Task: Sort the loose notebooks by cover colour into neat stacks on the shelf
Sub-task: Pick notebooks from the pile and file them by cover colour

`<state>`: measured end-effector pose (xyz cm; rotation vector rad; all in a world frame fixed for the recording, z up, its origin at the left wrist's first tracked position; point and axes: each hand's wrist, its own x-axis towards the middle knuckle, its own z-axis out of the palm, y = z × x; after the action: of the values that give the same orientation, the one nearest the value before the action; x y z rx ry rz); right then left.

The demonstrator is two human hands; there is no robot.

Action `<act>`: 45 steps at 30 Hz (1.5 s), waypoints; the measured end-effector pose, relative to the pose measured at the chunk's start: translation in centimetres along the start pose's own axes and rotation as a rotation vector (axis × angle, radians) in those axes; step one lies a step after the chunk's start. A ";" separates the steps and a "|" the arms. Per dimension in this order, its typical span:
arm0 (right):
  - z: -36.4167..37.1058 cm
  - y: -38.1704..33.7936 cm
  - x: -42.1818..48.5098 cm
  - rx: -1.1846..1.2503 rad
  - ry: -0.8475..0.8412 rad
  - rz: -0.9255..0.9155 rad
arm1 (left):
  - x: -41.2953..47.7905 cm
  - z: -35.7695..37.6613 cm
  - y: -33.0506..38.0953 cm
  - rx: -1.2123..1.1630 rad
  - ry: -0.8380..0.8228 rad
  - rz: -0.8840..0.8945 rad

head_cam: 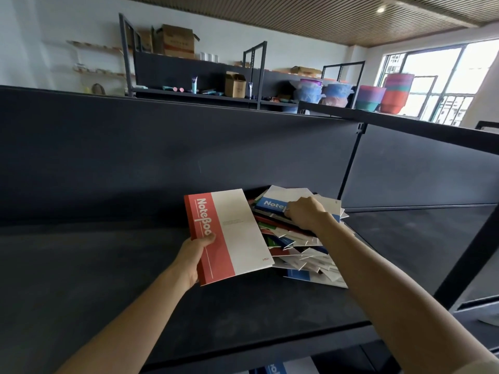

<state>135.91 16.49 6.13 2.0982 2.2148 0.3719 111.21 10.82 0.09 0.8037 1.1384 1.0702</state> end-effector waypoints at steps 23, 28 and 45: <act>-3.8 -11.0 -1.9 0.533 0.094 -0.071 | -1.1 0.5 0.8 -0.255 0.061 0.049; 0.5 -2.3 0.3 0.369 -0.068 0.336 | -1.2 0.1 0.6 -0.214 -0.037 0.020; -2.2 -5.1 -1.2 -0.166 0.091 0.011 | -0.7 1.8 0.0 -0.250 -0.087 -0.012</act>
<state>130.54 14.79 7.01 2.0469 2.1367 0.6413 112.88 10.18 0.79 0.6385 0.9138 1.1314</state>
